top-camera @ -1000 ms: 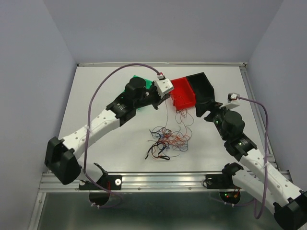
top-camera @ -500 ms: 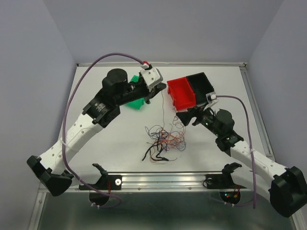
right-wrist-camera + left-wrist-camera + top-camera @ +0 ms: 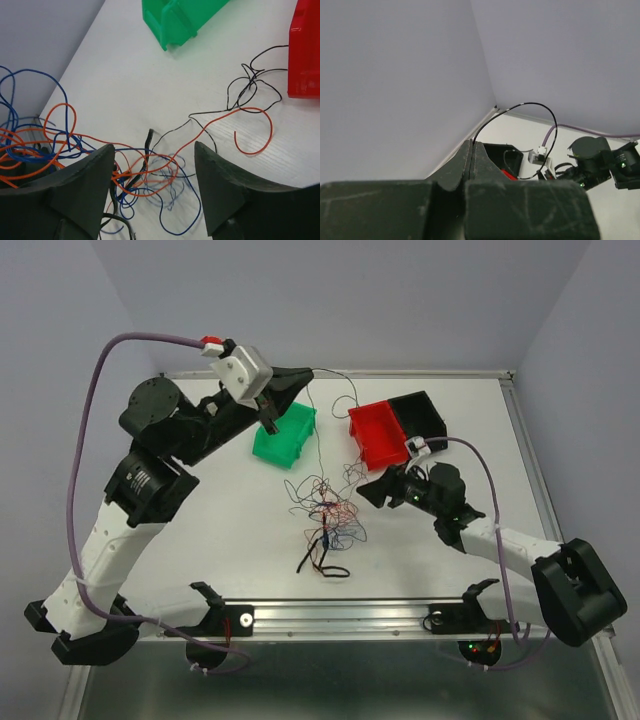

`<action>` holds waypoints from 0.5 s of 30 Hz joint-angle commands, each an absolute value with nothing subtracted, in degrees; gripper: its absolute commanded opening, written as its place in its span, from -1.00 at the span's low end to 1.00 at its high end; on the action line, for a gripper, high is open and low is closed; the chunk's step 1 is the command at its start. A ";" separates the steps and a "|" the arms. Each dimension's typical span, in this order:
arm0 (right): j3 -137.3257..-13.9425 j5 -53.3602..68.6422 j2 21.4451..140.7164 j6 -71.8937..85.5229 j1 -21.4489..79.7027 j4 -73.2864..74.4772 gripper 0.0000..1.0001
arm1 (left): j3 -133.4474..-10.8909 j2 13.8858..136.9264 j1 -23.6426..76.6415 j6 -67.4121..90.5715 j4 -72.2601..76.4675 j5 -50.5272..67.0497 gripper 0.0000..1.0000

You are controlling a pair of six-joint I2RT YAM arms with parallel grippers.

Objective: Untangle the cables

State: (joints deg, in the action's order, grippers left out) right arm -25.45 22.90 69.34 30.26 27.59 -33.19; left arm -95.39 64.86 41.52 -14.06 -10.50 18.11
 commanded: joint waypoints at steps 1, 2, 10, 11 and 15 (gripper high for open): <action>-27.78 27.74 69.35 31.38 27.77 -39.36 0.45 | -98.88 61.17 41.75 -11.96 -5.45 16.96 -1.00; -26.99 29.34 68.30 31.64 28.30 -41.29 0.52 | -98.96 61.00 41.75 -11.52 -5.28 17.31 -1.00; -23.73 35.84 61.17 26.98 36.81 -49.91 0.93 | -94.85 60.91 41.75 -9.67 -3.17 21.35 -1.00; -23.82 36.64 61.00 26.37 37.35 -50.53 0.94 | -94.23 60.91 41.75 -9.49 -2.82 21.62 -1.00; -25.13 36.66 63.27 24.00 40.95 -50.54 0.97 | -92.37 61.61 41.75 -8.35 -1.41 22.58 -1.00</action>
State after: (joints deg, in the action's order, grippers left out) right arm -25.32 34.63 61.43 27.29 38.50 -46.35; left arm -93.36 61.19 41.52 -10.24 -5.98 20.43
